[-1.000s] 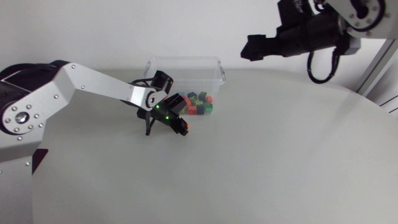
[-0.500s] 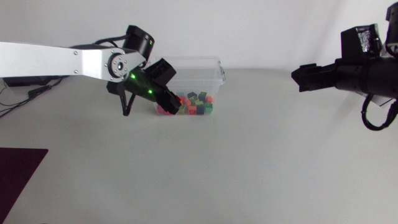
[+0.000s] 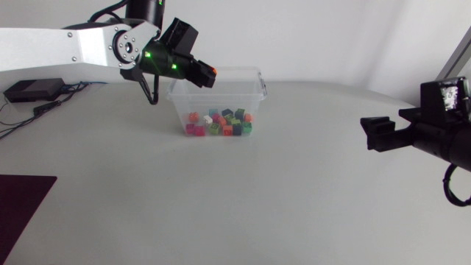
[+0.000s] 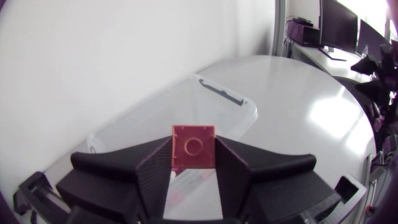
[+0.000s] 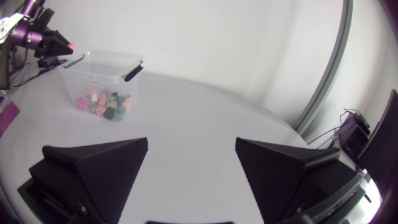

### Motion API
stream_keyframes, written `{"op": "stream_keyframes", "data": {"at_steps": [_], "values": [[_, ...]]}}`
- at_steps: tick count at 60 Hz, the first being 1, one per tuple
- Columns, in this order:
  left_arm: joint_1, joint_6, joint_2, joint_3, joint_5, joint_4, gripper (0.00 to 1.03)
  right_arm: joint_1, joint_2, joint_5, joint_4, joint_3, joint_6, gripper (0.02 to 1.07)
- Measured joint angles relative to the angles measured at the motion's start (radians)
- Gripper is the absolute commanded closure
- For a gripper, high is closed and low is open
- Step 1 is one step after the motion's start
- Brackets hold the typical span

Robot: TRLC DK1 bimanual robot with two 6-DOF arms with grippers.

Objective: Place the duplo bricks in the container

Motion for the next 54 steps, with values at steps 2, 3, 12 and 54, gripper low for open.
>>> {"op": "stream_keyframes", "data": {"at_steps": [2,3,12,54], "values": [[0.002,-0.011,0.018,0.026,0.0,0.002,0.82,-0.005,-0.018,0.0,0.0,-0.012,-0.005,0.06],[0.003,-0.013,0.027,0.039,0.0,0.002,0.82,-0.005,-0.025,0.0,0.0,-0.017,-0.007,0.06],[0.019,-0.043,0.123,0.151,-0.008,0.005,0.82,-0.006,-0.096,0.0,-0.005,-0.056,-0.015,0.06],[0.096,-0.073,0.116,0.061,-0.212,0.153,0.05,-0.065,-0.288,0.0,-0.066,-0.113,-0.106,0.06]]}}
